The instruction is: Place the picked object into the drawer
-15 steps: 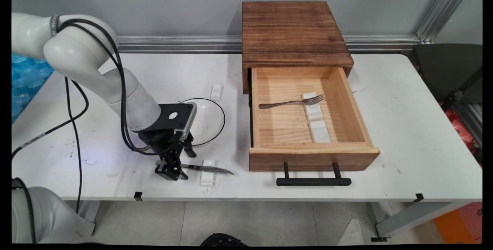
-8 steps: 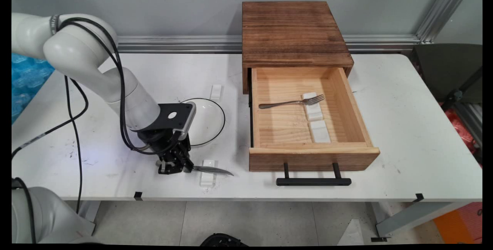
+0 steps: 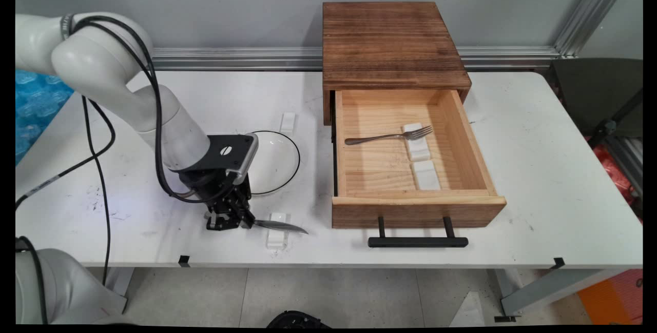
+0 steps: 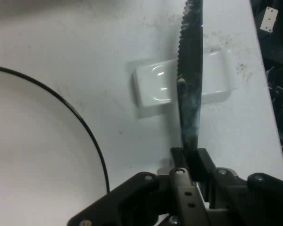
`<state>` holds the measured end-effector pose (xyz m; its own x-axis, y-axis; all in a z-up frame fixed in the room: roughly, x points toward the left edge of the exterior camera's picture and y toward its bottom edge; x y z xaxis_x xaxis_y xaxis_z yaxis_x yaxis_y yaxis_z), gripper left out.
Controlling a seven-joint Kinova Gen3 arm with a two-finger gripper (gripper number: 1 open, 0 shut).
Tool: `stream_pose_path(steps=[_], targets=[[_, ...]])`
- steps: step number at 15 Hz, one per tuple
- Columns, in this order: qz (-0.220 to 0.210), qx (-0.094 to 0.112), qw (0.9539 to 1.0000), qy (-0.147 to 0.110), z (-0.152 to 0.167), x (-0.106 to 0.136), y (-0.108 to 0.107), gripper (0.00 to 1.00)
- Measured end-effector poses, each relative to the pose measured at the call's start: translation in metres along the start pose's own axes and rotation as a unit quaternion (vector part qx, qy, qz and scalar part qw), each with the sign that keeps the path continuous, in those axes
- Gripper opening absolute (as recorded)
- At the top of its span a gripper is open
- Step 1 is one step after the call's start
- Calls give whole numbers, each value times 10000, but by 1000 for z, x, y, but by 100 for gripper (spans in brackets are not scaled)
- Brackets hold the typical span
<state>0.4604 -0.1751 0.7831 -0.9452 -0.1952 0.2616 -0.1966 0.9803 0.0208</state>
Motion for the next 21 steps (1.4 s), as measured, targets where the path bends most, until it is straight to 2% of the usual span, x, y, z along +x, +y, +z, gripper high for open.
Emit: stream_pose_path(steps=[6,12,17,21], targets=[[101,-24,9999,-82,-33,0,5,0],[38,31,9999,-123,-85,11,14,0],[-170,127,9998,-1,-139,38,17,0],[-406,320,9983,263,-171,76,6,0]])
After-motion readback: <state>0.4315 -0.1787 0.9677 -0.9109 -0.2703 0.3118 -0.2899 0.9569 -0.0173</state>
